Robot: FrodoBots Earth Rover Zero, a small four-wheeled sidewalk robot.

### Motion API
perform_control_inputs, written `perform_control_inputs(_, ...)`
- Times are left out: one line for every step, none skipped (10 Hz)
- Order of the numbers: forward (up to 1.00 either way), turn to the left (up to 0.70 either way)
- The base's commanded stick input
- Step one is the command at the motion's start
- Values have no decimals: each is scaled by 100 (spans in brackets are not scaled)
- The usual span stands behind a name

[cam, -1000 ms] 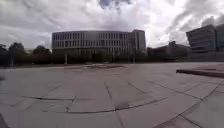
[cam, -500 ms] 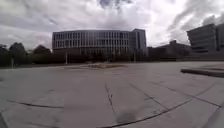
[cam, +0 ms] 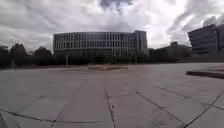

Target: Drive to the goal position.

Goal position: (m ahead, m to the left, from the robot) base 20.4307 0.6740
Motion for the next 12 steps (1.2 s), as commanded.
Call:
perform_control_inputs(70, -34)
perform_control_inputs(70, -17)
perform_control_inputs(70, 1)
perform_control_inputs(70, 1)
perform_control_inputs(70, 1)
perform_control_inputs(70, 1)
perform_control_inputs(70, 1)
perform_control_inputs(70, 1)
perform_control_inputs(70, 1)
perform_control_inputs(70, 1)
perform_control_inputs(70, 1)
perform_control_inputs(70, -30)
